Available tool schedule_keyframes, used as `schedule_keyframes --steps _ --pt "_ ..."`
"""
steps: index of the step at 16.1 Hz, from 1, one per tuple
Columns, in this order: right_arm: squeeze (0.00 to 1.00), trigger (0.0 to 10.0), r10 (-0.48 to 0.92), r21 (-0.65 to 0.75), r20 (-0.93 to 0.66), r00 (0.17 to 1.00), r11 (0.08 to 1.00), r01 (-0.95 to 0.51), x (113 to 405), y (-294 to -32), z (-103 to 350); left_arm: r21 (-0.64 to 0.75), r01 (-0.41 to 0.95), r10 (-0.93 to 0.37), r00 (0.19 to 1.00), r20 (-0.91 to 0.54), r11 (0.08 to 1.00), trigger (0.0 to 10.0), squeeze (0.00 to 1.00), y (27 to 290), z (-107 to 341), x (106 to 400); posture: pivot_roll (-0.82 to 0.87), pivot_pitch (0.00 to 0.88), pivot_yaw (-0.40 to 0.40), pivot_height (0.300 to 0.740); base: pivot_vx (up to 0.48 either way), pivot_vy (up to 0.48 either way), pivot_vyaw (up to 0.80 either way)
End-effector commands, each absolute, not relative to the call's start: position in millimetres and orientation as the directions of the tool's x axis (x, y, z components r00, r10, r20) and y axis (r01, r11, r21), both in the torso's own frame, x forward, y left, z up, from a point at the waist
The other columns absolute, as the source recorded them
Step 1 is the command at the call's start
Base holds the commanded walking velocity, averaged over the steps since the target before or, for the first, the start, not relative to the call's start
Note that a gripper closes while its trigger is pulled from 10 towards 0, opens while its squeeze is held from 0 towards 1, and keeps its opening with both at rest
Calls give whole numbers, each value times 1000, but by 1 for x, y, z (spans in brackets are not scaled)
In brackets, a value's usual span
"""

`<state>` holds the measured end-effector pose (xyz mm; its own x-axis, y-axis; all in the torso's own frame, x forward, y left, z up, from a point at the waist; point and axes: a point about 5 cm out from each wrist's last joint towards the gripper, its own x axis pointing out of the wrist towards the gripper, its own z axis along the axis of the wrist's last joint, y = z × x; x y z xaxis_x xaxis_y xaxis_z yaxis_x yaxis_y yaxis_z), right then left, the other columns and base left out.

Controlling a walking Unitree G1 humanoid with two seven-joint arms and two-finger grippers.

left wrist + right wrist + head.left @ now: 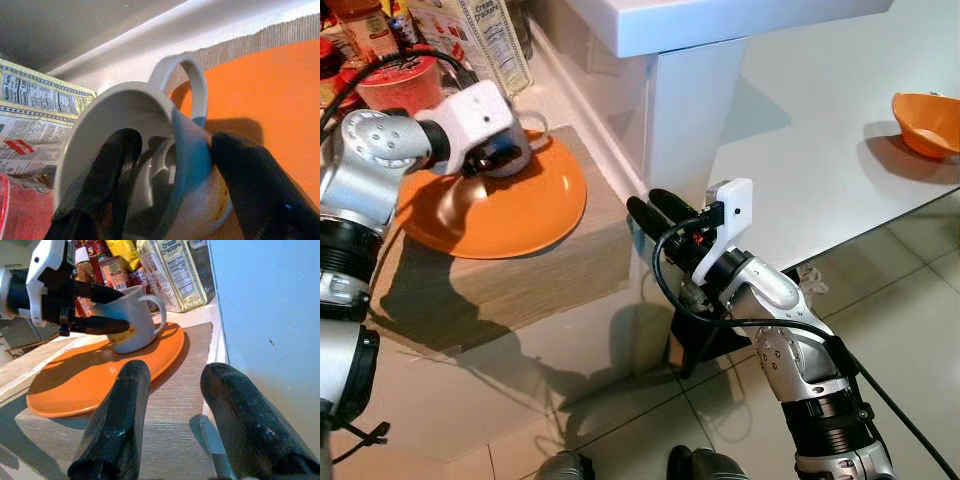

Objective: Setting the table

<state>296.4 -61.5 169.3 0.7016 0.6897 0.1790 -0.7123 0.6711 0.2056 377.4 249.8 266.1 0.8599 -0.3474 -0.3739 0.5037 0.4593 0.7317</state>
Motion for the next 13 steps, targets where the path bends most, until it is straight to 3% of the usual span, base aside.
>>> schedule_keyframes --steps 1,13 --pt "0 10000 676 209 165 718 687 -696 297 -64 168 749 485 -356 868 -346 451 0 0 247 278 378 -97 125 -5 740 0 0 0" --pt "0 10000 644 210 131 754 725 -656 305 -65 165 722 585 -433 796 -424 369 0 0 234 270 363 -89 107 -13 740 0 0 0"
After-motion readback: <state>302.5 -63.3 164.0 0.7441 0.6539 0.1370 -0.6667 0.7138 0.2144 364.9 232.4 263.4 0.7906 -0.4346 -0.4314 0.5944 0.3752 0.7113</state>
